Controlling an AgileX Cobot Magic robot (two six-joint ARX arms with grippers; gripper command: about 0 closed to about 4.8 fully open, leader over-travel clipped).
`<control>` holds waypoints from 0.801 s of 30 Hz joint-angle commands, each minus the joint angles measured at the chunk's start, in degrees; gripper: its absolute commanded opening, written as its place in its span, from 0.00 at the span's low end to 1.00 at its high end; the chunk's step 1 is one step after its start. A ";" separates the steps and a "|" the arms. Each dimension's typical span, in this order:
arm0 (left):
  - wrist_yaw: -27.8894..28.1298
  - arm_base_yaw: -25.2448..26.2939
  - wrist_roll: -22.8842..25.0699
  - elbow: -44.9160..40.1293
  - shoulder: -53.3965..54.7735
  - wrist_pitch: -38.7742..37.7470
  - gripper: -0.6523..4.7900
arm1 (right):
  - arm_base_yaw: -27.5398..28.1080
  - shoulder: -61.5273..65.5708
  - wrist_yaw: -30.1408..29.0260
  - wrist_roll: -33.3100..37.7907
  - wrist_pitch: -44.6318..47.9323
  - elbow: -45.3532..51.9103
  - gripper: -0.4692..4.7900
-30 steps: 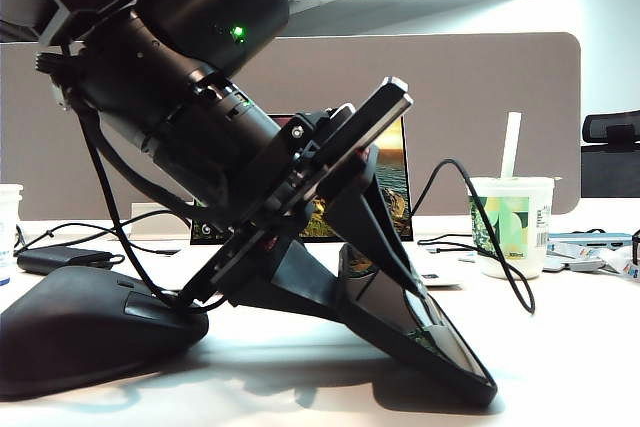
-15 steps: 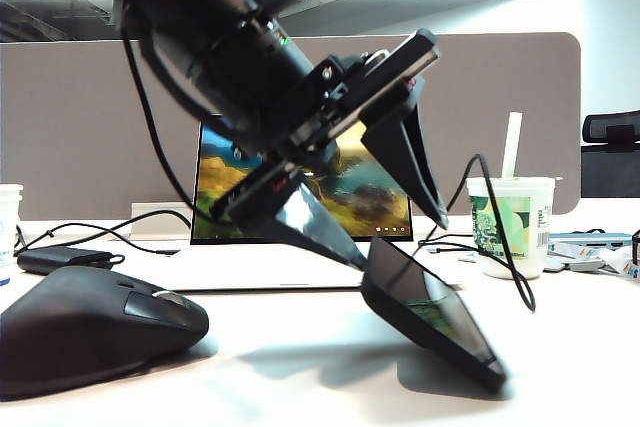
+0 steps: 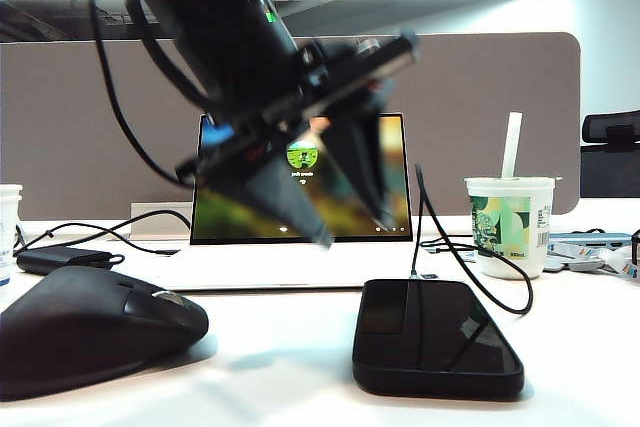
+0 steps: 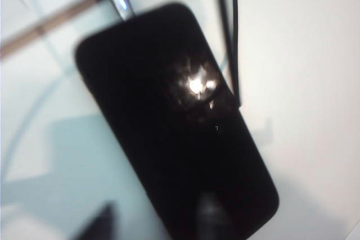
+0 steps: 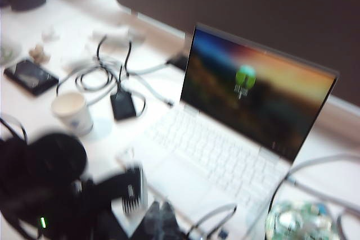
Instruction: Pick up the black phone, pick up the charger plug, insert the charger plug into the phone's charging port, and finally place the connected phone back on the desk.
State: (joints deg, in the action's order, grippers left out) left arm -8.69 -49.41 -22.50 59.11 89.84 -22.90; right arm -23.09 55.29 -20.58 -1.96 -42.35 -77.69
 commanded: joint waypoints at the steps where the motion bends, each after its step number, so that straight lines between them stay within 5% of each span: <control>1: 3.02 0.09 2.54 0.20 -3.96 0.02 0.15 | -0.11 -0.20 1.27 -0.07 -4.72 -0.33 0.08; 17: 17.11 -0.48 7.58 0.02 -25.68 -12.48 0.11 | -0.26 -0.22 8.83 -0.04 -20.13 -0.17 0.08; 24: 21.18 -4.55 7.48 -3.10 -31.74 -13.49 0.11 | -0.37 -4.52 10.43 -1.64 -18.58 5.73 0.08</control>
State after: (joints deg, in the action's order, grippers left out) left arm 11.55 -53.04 -15.03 56.71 59.18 -36.42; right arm -23.44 52.27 -10.22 -2.76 -62.11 -73.84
